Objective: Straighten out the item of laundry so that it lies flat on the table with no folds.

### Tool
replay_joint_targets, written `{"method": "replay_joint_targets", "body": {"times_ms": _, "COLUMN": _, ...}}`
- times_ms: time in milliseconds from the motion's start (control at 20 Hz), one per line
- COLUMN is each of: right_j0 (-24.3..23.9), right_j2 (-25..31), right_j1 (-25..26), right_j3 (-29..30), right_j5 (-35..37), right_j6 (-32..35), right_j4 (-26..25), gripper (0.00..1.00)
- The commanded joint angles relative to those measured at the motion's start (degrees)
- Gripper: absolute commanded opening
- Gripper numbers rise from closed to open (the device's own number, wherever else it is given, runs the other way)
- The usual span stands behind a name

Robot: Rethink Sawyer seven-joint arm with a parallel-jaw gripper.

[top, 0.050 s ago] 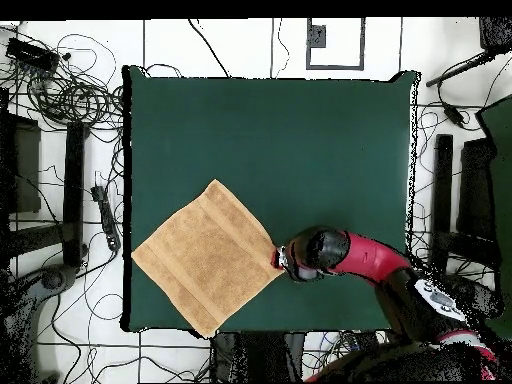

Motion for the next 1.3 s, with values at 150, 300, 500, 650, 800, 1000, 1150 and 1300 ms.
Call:
{"method": "replay_joint_targets", "body": {"times_ms": 150, "right_j0": -10.4, "right_j2": -11.2, "right_j1": 13.1, "right_j3": -9.3, "right_j5": -21.8, "right_j6": -4.7, "right_j4": -23.1, "gripper": 1.0}}
{"method": "replay_joint_targets", "body": {"times_ms": 300, "right_j0": -11.9, "right_j2": -10.0, "right_j1": 12.7, "right_j3": -9.5, "right_j5": -20.9, "right_j6": -4.9, "right_j4": -24.2, "gripper": 1.0}}
{"method": "replay_joint_targets", "body": {"times_ms": 500, "right_j0": -12.9, "right_j2": -8.9, "right_j1": 12.3, "right_j3": -9.8, "right_j5": -19.7, "right_j6": -4.8, "right_j4": -25.9, "gripper": 1.0}}
{"method": "replay_joint_targets", "body": {"times_ms": 650, "right_j0": -13.4, "right_j2": -8.1, "right_j1": 12.0, "right_j3": -10.0, "right_j5": -18.6, "right_j6": -4.1, "right_j4": -27.0, "gripper": 1.0}}
{"method": "replay_joint_targets", "body": {"times_ms": 800, "right_j0": -13.5, "right_j2": -7.6, "right_j1": 11.7, "right_j3": -10.1, "right_j5": -17.9, "right_j6": -3.3, "right_j4": -28.1, "gripper": 1.0}}
{"method": "replay_joint_targets", "body": {"times_ms": 1000, "right_j0": -13.3, "right_j2": -7.5, "right_j1": 11.4, "right_j3": -10.2, "right_j5": -17.3, "right_j6": -2.1, "right_j4": -29.1, "gripper": 1.0}}
{"method": "replay_joint_targets", "body": {"times_ms": 1150, "right_j0": -13.1, "right_j2": -7.5, "right_j1": 11.3, "right_j3": -10.3, "right_j5": -17.1, "right_j6": -1.2, "right_j4": -29.8, "gripper": 1.0}}
{"method": "replay_joint_targets", "body": {"times_ms": 1300, "right_j0": -13.0, "right_j2": -7.6, "right_j1": 11.2, "right_j3": -10.4, "right_j5": -17.0, "right_j6": -0.7, "right_j4": -30.1, "gripper": 1.0}}
